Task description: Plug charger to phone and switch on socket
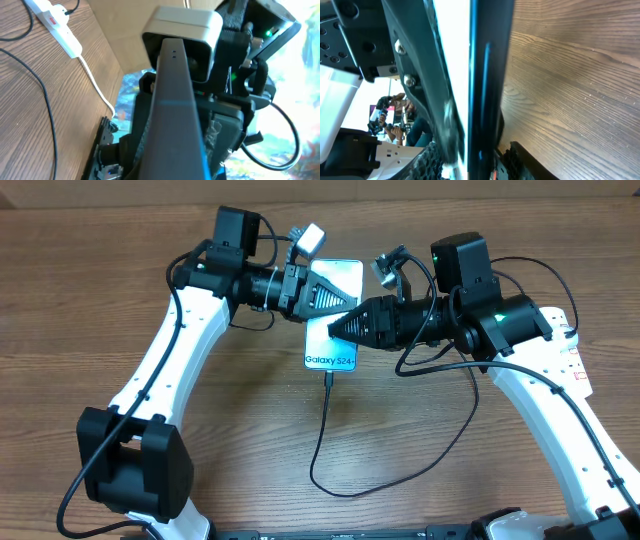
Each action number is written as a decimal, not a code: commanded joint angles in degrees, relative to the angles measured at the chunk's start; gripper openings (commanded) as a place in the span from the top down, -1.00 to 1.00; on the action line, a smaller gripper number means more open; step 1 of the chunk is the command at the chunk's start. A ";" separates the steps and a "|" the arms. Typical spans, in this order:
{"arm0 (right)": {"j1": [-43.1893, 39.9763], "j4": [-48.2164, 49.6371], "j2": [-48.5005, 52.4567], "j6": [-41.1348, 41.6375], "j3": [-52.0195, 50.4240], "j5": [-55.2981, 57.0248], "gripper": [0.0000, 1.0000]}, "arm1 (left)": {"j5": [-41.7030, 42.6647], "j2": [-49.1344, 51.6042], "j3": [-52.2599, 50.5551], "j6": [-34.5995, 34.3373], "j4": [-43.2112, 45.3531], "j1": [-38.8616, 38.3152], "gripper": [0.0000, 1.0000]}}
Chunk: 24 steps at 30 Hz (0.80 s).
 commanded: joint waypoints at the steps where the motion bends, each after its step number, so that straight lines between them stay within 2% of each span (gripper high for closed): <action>1: 0.22 0.33 -0.31 0.92 1.31 0.31 0.49 | 1.90 -1.07 0.13 -2.27 0.17 0.85 0.92; 4: 0.22 0.31 -0.31 0.87 1.31 0.33 0.85 | 0.79 -1.07 0.13 -2.32 0.13 0.90 0.91; 6: 0.22 0.35 -0.31 0.87 1.31 0.33 0.92 | 0.55 -1.07 0.13 -2.47 0.13 0.87 0.92; 9: 0.22 0.55 -0.31 0.90 1.31 0.83 0.88 | 0.66 -1.07 0.13 -2.49 0.13 0.87 0.91; 14: 0.22 0.55 -0.31 0.90 1.31 1.40 0.49 | 0.68 -1.07 0.13 -2.49 0.13 0.87 0.92; 24: 1.09 0.57 -0.31 0.87 1.31 1.42 0.49 | 0.50 -1.07 0.13 -2.45 0.17 0.87 0.92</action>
